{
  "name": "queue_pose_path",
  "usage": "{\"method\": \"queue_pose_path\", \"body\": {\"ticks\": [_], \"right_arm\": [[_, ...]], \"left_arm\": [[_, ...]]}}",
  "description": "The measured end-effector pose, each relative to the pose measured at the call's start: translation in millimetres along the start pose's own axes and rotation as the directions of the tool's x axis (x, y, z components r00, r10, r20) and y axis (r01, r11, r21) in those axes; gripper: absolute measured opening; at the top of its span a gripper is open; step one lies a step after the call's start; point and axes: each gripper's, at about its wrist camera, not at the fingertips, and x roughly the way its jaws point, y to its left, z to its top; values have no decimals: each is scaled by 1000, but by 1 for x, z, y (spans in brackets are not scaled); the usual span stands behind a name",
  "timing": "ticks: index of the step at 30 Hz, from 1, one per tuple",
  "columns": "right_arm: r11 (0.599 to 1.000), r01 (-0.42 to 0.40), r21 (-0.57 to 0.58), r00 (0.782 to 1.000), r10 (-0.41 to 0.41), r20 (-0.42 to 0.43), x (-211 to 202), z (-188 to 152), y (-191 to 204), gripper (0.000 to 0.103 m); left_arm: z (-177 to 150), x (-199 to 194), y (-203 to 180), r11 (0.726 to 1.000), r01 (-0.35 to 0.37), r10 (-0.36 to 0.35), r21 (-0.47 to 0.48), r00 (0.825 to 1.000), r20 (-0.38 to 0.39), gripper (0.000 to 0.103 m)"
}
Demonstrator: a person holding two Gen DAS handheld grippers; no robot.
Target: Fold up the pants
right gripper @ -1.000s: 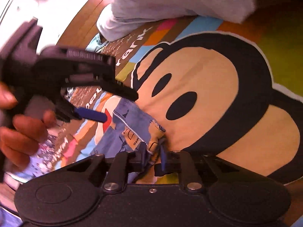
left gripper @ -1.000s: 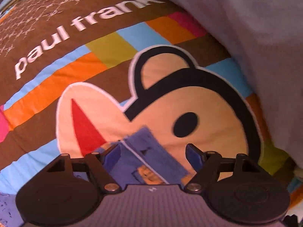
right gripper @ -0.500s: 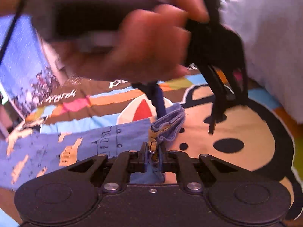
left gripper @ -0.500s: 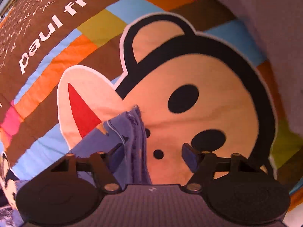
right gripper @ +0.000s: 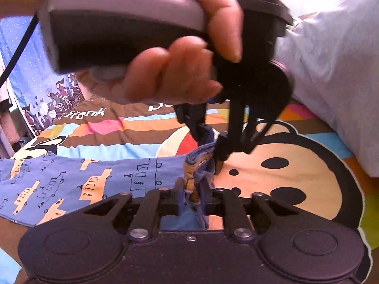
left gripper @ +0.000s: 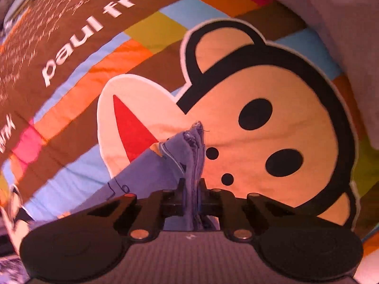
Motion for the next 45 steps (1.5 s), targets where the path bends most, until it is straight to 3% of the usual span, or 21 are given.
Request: {"method": "queue_pose_path", "body": {"ticks": [4,5,9,12,14,16,17,21,23,26,28,30,32,35,39,40,42,43,44,45], "right_arm": [[999,-4,37,1000,4,4,-8,0,-6,64],[999,-5,43,1000,4,12,-9,1,-7,67],[999,-20,36,1000,20,7,-2,4,-1,66],[999,-35,3,999,35,17,1,9,13,56],[998,-34,-50,999,35,25,-2,11,28,27],[995,-49,-88,998,52,27,-7,14,41,14],[993,-60,-104,997,64,32,-10,15,47,13],[976,-115,-184,990,128,63,-23,16,80,12],[962,-140,-234,985,160,67,-29,14,101,12],[948,-196,-252,977,210,31,-26,9,134,12],[935,-222,-276,973,231,1,-20,0,154,12],[919,-247,-307,968,248,-36,-12,-12,173,12],[902,-295,-315,955,277,-103,-2,-21,187,13],[893,-321,-314,944,273,-187,11,-26,199,19],[903,-330,-276,936,275,-218,17,-24,197,22],[905,-332,-265,934,276,-227,18,-24,196,25],[907,-339,-251,929,281,-241,20,-23,193,27],[907,-340,-248,928,282,-243,19,-24,193,28],[907,-342,-245,927,284,-243,18,-25,193,28],[907,-343,-244,927,286,-243,18,-25,192,28]], "left_arm": [[-10,-9,33,988,88,-85,-124,996,23,8],[-13,-10,40,983,106,-103,-152,994,29,8],[-29,-15,67,956,174,-163,-236,984,66,8],[-45,-22,85,934,222,-201,-279,974,103,8],[-59,-28,101,914,260,-226,-311,964,142,8],[-78,-36,119,888,312,-260,-338,947,189,8],[-88,-39,130,872,343,-282,-349,935,216,8],[-136,-45,181,796,476,-375,-374,873,313,9],[-160,-41,205,770,507,-385,-387,854,351,9],[-195,-23,240,735,518,-371,-437,847,380,9],[-213,-7,257,734,503,-351,-456,856,379,9],[-226,9,267,736,495,-333,-462,859,389,20],[-241,27,278,716,509,-322,-478,848,421,45],[-260,51,286,681,549,-338,-484,823,458,46],[-277,61,291,624,628,-370,-465,762,532,55],[-280,62,292,608,642,-371,-467,750,547,55],[-282,64,294,592,645,-367,-483,749,551,51],[-282,64,295,591,642,-359,-489,752,553,44],[-282,63,295,597,630,-342,-496,760,553,30],[-281,62,294,607,611,-323,-509,774,545,23]]}}
